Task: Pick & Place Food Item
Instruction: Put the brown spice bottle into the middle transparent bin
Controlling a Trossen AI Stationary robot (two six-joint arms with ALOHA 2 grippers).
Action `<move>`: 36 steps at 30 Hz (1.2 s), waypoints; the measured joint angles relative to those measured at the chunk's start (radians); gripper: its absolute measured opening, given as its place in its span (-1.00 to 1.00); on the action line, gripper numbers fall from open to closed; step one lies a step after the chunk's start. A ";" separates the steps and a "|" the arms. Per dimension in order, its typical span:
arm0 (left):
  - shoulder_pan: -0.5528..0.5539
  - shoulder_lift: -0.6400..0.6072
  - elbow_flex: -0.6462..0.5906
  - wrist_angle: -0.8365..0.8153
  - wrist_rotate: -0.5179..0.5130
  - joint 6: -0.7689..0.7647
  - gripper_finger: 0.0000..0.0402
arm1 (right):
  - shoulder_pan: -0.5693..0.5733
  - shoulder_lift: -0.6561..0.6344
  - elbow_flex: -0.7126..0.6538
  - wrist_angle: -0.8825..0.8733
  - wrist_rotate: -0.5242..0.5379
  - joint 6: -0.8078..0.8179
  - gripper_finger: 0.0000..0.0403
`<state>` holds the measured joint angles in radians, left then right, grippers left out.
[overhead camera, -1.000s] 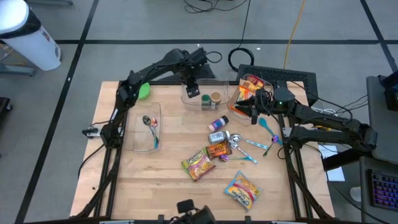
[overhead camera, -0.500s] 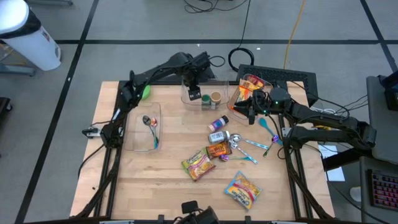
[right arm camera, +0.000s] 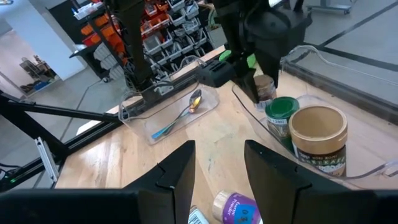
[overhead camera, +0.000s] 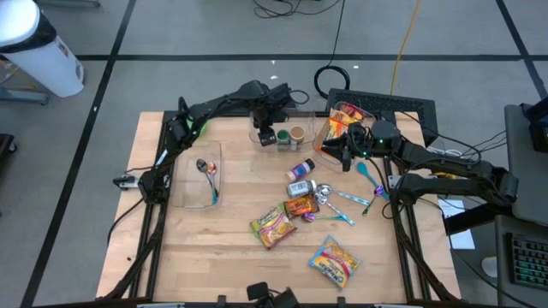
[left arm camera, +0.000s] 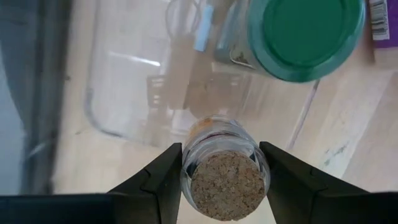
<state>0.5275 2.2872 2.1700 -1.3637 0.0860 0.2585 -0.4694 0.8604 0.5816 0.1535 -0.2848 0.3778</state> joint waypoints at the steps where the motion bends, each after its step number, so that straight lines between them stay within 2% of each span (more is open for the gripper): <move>1: -0.003 0.000 -0.011 0.010 0.001 -0.007 -0.08 | 0.000 0.000 0.000 0.000 0.001 0.000 -0.36; 18: -0.028 -0.001 -0.121 0.140 -0.011 -0.061 -0.08 | 0.000 0.000 0.000 -0.001 0.003 0.003 -0.36; 36: -0.029 -0.001 -0.124 0.196 -0.035 -0.068 -0.08 | 0.000 0.000 0.000 -0.001 0.026 0.022 -0.36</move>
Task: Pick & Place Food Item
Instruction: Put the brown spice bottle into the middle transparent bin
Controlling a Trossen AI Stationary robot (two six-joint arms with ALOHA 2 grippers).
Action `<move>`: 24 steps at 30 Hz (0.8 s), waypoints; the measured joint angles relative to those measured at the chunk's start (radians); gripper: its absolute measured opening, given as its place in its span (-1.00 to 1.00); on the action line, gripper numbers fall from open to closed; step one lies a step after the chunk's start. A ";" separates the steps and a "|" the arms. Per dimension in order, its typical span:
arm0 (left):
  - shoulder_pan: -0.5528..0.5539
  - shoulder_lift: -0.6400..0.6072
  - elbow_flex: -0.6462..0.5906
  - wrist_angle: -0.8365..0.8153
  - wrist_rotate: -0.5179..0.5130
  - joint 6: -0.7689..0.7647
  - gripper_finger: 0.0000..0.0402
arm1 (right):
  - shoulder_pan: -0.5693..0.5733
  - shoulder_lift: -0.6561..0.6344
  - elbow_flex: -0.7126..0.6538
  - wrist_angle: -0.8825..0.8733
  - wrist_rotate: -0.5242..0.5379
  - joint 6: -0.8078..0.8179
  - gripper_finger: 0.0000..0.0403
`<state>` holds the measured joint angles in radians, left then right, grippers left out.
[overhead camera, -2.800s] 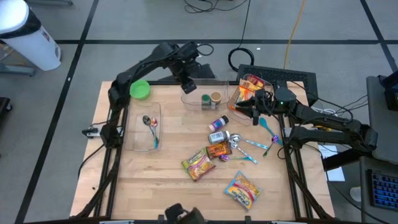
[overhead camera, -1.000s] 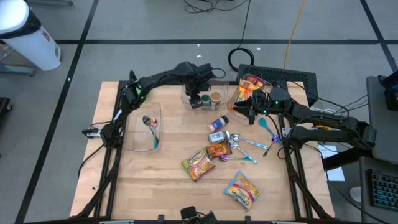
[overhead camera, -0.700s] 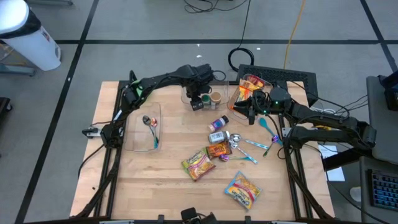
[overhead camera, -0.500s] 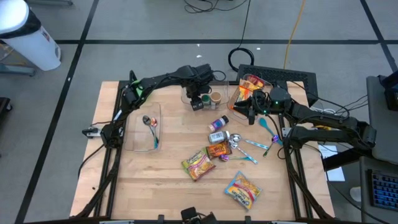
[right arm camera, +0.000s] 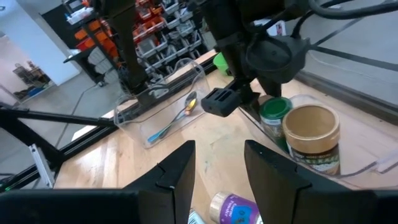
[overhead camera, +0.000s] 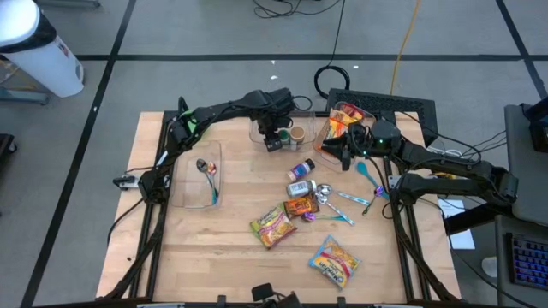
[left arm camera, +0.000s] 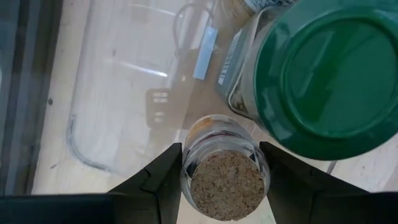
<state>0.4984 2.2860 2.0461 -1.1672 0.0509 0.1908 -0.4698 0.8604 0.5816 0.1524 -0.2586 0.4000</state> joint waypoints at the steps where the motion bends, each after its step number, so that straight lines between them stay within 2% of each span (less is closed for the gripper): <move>1: 0.000 0.000 -0.007 0.007 0.000 0.002 -0.08 | 0.000 0.000 0.000 0.000 0.001 0.000 -0.36; 10: -0.003 0.000 -0.085 0.021 0.001 -0.012 -0.08 | 0.000 0.000 0.000 0.000 0.001 0.001 -0.36; 24: -0.007 -0.002 -0.122 0.072 0.036 -0.020 -0.08 | 0.000 0.000 0.000 0.000 0.000 0.017 -0.36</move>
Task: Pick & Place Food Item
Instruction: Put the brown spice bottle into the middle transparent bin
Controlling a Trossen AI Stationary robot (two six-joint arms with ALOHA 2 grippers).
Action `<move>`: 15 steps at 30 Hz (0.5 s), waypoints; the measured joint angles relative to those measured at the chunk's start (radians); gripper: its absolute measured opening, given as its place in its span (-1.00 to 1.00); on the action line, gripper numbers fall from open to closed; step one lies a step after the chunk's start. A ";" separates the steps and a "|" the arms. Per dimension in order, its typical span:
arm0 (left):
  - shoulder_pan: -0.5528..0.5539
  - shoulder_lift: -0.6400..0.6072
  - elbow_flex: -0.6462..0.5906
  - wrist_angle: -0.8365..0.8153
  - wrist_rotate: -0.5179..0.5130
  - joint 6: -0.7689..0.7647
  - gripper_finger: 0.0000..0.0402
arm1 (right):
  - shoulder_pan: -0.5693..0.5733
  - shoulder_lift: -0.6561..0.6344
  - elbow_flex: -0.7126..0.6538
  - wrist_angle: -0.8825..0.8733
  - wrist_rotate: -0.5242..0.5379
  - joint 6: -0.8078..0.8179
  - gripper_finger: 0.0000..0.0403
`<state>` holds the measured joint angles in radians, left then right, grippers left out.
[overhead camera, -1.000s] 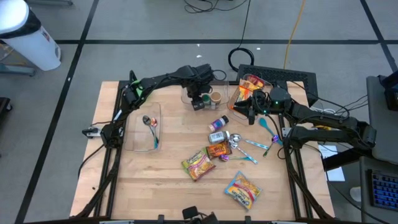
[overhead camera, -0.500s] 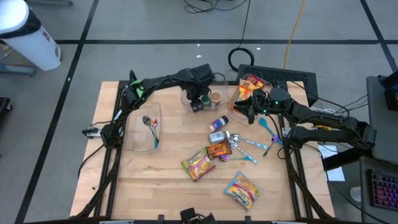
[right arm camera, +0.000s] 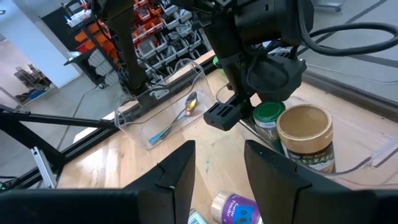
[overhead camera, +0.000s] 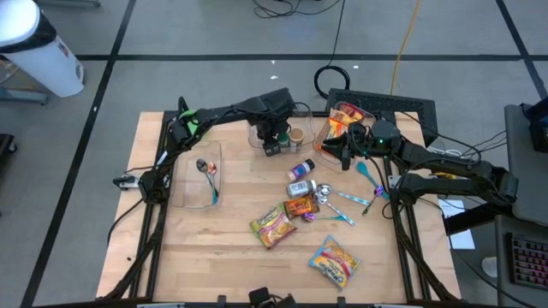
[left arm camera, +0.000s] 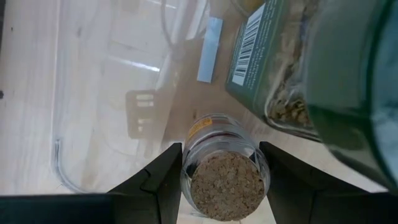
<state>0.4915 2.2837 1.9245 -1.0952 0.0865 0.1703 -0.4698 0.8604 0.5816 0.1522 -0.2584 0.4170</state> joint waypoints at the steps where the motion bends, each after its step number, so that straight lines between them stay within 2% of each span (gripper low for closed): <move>1: 0.000 0.000 0.000 0.002 -0.001 0.000 -0.08 | 0.000 0.000 0.000 0.000 0.000 0.002 -0.36; 5: 0.000 0.000 -0.001 0.002 -0.005 -0.002 -0.07 | 0.000 0.000 0.000 0.000 0.000 0.002 -0.36; 12: -0.001 0.001 -0.002 0.001 -0.008 -0.019 0.63 | 0.000 0.000 0.000 0.000 0.000 0.009 -0.36; 15: -0.001 0.001 -0.002 -0.001 -0.008 -0.019 0.82 | 0.000 0.000 0.000 0.000 0.000 0.013 -0.36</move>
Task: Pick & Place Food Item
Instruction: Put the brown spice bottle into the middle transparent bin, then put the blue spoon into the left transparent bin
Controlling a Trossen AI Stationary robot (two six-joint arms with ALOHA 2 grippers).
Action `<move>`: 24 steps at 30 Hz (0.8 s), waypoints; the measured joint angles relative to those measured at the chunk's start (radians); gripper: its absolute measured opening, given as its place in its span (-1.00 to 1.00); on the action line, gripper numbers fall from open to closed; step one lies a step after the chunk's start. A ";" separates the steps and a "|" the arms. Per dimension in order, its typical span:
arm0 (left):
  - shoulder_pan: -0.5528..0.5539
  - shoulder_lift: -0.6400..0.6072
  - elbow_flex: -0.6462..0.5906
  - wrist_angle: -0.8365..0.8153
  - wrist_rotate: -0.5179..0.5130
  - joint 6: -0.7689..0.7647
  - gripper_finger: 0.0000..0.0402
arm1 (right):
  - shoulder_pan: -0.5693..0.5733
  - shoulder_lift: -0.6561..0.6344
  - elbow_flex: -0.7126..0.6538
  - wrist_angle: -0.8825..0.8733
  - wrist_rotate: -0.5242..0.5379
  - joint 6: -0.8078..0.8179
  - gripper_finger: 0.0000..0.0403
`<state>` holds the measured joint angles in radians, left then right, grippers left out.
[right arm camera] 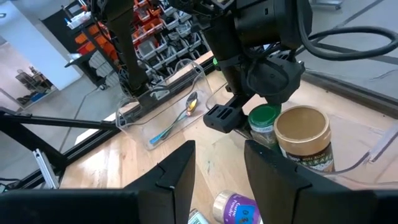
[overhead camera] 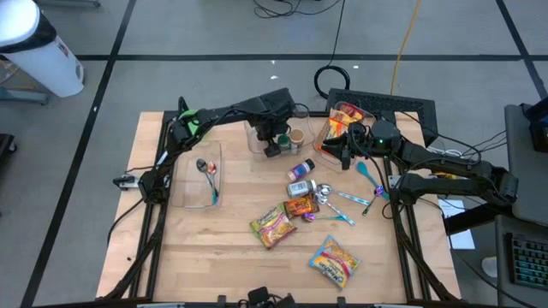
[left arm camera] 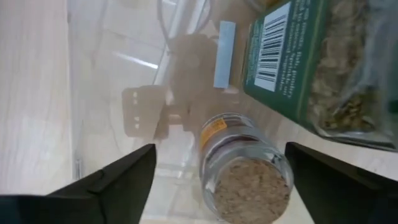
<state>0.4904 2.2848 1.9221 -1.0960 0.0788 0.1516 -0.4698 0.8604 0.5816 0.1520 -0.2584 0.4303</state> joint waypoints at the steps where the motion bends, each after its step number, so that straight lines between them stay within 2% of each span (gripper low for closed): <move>1: 0.000 0.000 0.000 -0.001 0.000 0.000 0.86 | 0.000 0.000 0.000 0.000 0.000 0.000 -0.36; 5: 0.001 0.000 0.009 -0.013 0.000 0.003 0.93 | 0.000 0.000 0.000 0.000 0.000 0.000 -0.36; 11: 0.000 0.000 0.072 -0.036 0.003 0.013 0.85 | 0.000 0.000 0.000 0.000 0.000 -0.001 -0.36; 18: 0.001 -0.002 0.193 -0.133 0.002 0.048 0.75 | 0.000 0.000 0.000 0.001 0.000 -0.004 -0.36; 24: 0.001 -0.003 0.335 -0.272 -0.003 0.080 0.76 | 0.000 0.000 0.000 0.001 0.000 -0.004 -0.36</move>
<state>0.4911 2.2818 2.2575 -1.3681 0.0762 0.2314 -0.4698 0.8604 0.5816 0.1528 -0.2588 0.4263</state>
